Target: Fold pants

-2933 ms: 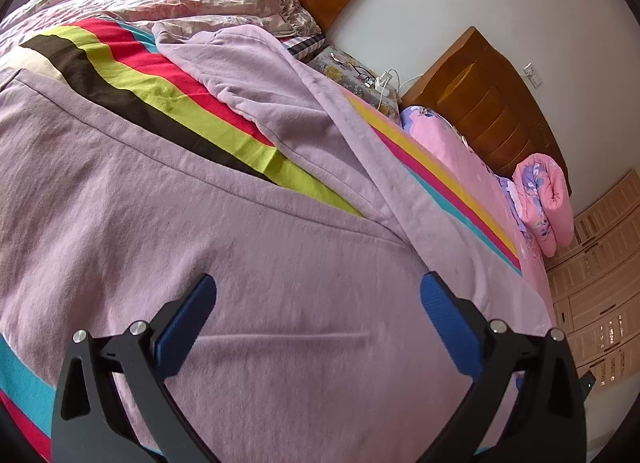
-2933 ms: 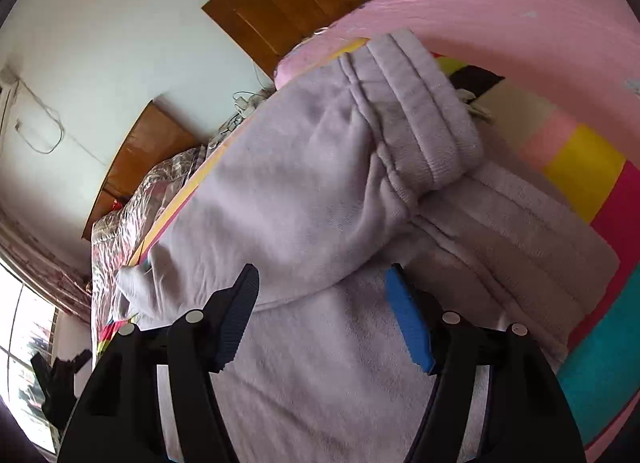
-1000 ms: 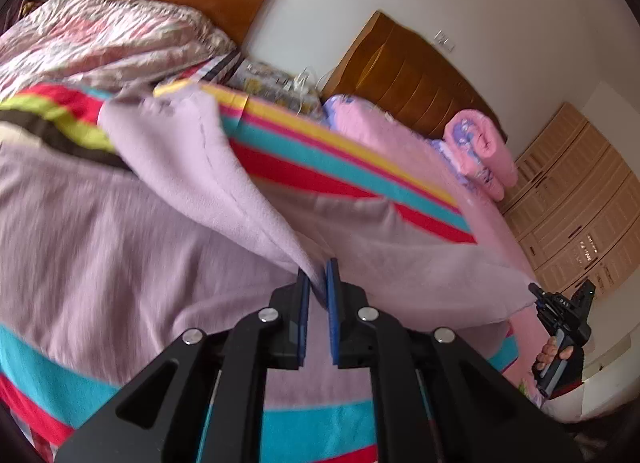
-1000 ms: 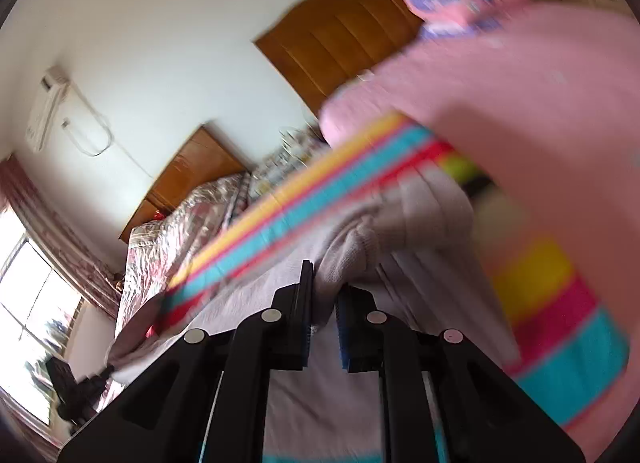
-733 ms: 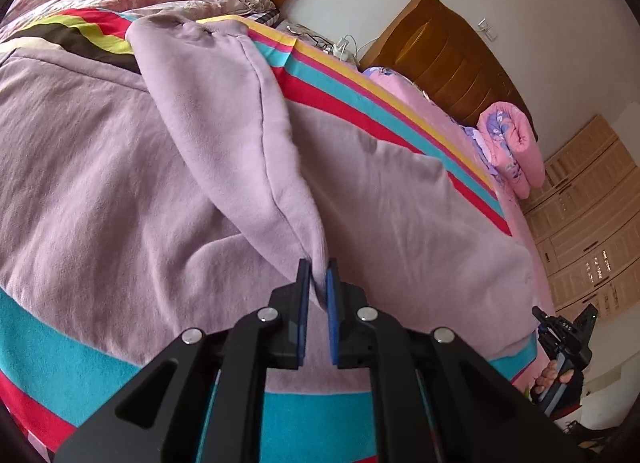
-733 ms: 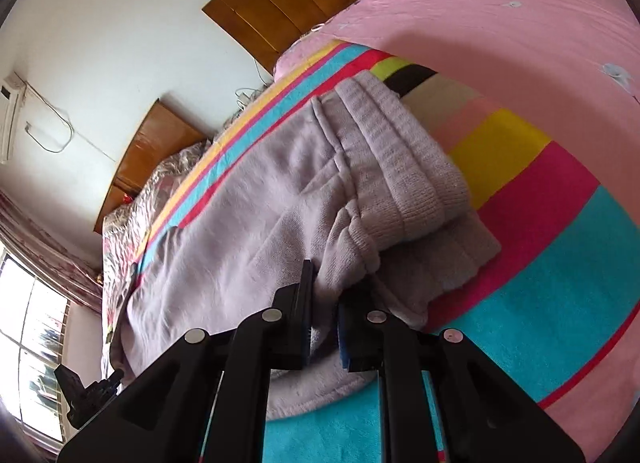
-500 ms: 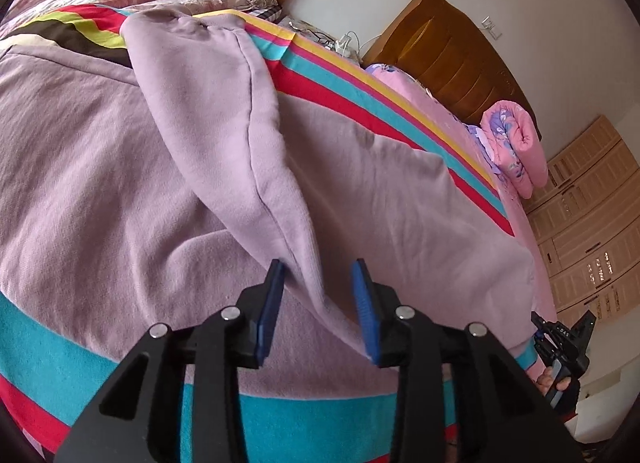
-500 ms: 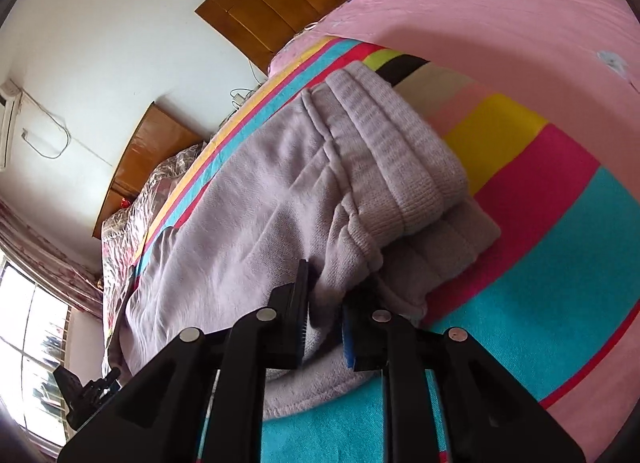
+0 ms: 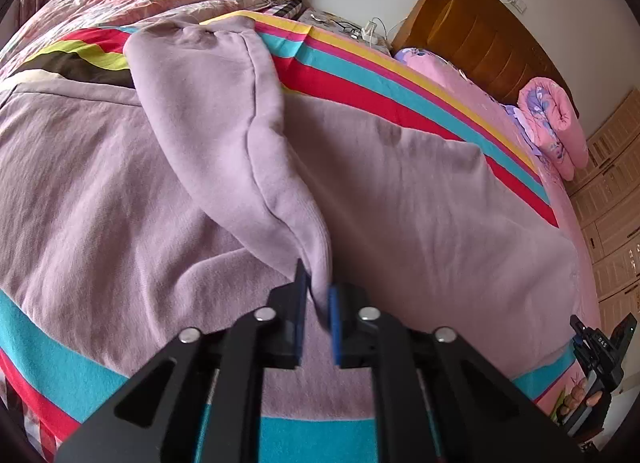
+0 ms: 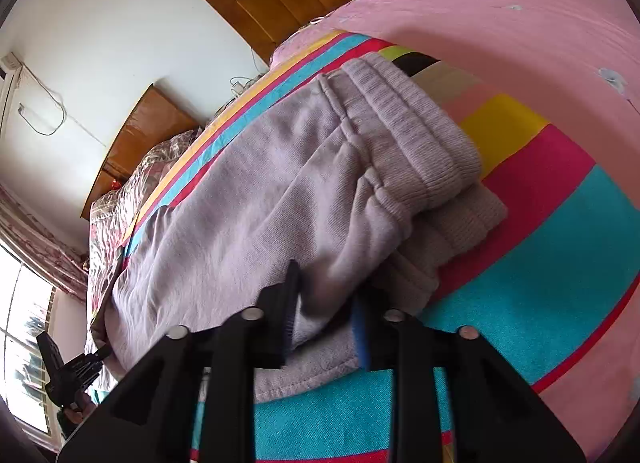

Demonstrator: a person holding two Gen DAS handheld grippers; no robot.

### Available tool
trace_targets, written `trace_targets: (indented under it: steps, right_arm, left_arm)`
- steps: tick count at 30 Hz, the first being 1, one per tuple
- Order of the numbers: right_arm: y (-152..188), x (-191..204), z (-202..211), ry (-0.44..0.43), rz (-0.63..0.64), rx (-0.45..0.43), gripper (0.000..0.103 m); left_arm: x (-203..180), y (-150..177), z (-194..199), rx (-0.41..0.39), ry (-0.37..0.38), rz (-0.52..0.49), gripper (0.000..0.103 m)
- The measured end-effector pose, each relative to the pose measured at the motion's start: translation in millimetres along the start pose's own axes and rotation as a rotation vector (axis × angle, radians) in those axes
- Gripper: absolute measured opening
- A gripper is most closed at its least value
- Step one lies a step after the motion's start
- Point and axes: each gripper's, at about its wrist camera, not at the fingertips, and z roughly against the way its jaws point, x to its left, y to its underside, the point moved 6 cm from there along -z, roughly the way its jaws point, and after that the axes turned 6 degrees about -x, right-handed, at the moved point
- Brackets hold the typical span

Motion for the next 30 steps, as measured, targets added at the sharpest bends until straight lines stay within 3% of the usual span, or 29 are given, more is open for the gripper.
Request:
trace_targets:
  steps: [6, 8, 15, 22, 26, 30]
  right_arm:
    - [-16, 21, 20, -0.057, 0.008, -0.084, 0.011]
    - [-20, 28, 29, -0.066, 0.028, -0.093, 0.011]
    - [15, -3, 12, 0.007, -0.033, 0.014, 0.011]
    - [3, 17, 30, -0.009, 0.018, -0.043, 0.011]
    - [19, -3, 11, 0.025, -0.026, 0.003, 0.009]
    - [16, 2, 17, 0.007, -0.031, -0.014, 0.009]
  left_arm:
    - [-10, -18, 44, -0.169, 0.074, -0.031, 0.005]
    - [-8, -23, 58, -0.192, 0.074, -0.028, 0.005]
    - [26, 22, 23, -0.039, -0.009, -0.006, 0.005]
    - [24, 15, 33, -0.071, -0.012, -0.018, 0.006]
    - [29, 26, 18, -0.025, -0.037, -0.001, 0.006]
    - [27, 24, 26, -0.043, -0.03, 0.006, 0.006]
